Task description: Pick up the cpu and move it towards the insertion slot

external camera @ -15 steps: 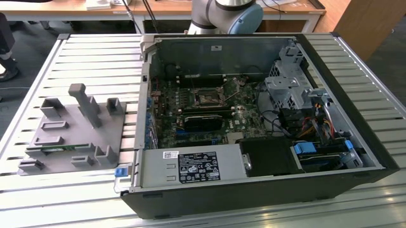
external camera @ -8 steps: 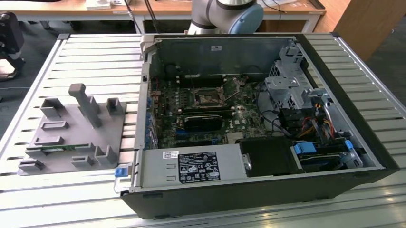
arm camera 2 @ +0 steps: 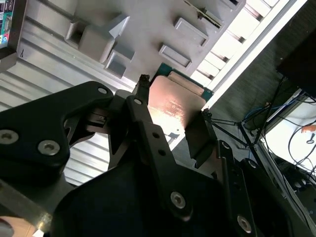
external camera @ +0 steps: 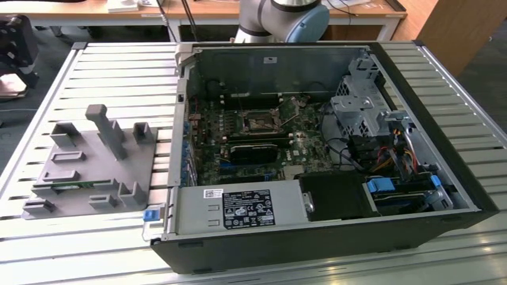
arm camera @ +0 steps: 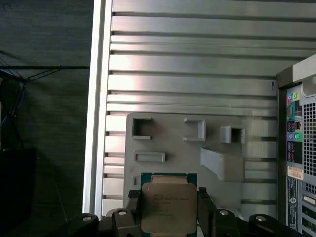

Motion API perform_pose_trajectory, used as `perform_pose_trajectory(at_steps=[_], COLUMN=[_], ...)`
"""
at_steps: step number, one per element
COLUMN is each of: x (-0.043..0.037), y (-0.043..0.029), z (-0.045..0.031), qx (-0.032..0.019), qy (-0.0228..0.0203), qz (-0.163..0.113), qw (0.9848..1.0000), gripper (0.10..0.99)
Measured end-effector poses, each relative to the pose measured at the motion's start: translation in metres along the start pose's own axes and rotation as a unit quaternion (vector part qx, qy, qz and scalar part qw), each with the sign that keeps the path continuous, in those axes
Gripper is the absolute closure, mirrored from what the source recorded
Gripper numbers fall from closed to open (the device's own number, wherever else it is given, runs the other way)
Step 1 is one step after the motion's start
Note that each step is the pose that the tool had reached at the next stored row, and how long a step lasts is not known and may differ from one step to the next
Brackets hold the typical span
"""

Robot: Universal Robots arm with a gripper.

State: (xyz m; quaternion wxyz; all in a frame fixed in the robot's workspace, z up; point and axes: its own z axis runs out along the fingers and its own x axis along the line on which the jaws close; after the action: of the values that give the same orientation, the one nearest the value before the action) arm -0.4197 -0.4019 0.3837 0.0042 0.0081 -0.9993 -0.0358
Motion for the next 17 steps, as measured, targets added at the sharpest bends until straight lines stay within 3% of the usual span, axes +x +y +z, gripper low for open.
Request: perform_pose_trajectory(at_steps=[5,17], x=[-0.0046,-0.0378], y=[0.0002,-0.0002], z=[-0.0038,-0.0042], qx=[-0.0001,-0.0004], qy=[-0.0001,-0.0002], qz=[0.000,0.000], qw=[1.0000,1.0000], gripper=[0.545,0.545])
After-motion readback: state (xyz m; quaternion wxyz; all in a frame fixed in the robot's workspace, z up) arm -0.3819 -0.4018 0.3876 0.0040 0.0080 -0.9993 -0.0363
